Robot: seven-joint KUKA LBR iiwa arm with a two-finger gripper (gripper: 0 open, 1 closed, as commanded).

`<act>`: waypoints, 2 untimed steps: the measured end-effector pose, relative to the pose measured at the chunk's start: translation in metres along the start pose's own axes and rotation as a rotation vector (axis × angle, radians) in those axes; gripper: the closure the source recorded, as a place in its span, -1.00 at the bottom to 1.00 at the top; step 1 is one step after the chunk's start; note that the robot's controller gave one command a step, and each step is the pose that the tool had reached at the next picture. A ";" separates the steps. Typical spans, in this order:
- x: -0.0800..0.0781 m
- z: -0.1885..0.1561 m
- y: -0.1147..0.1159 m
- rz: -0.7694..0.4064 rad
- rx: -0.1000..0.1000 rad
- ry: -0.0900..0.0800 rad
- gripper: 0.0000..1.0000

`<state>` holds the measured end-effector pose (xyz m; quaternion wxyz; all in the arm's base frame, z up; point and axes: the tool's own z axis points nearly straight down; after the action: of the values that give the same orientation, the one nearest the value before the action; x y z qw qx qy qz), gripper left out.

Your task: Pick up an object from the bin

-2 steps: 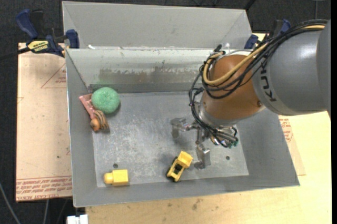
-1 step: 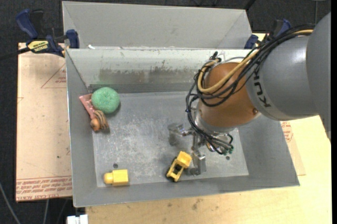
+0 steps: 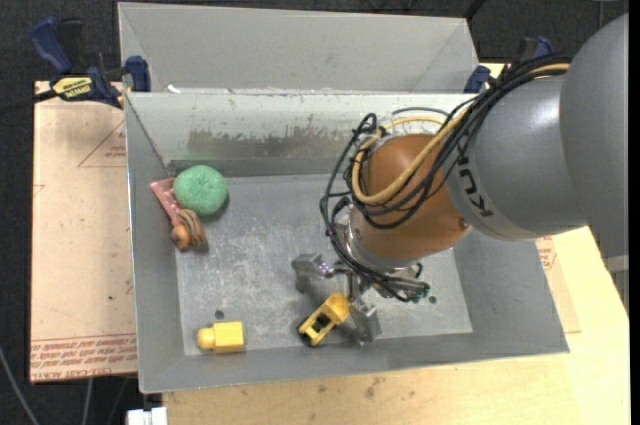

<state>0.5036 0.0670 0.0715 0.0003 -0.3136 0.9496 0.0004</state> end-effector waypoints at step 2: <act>-0.009 0.001 0.002 -0.081 0.001 -0.004 1.00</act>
Offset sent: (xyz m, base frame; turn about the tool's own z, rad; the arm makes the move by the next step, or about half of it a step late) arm 0.0000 0.0000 0.0000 0.0000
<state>0.5097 0.0735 0.0702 0.0025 -0.3518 0.9361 0.0003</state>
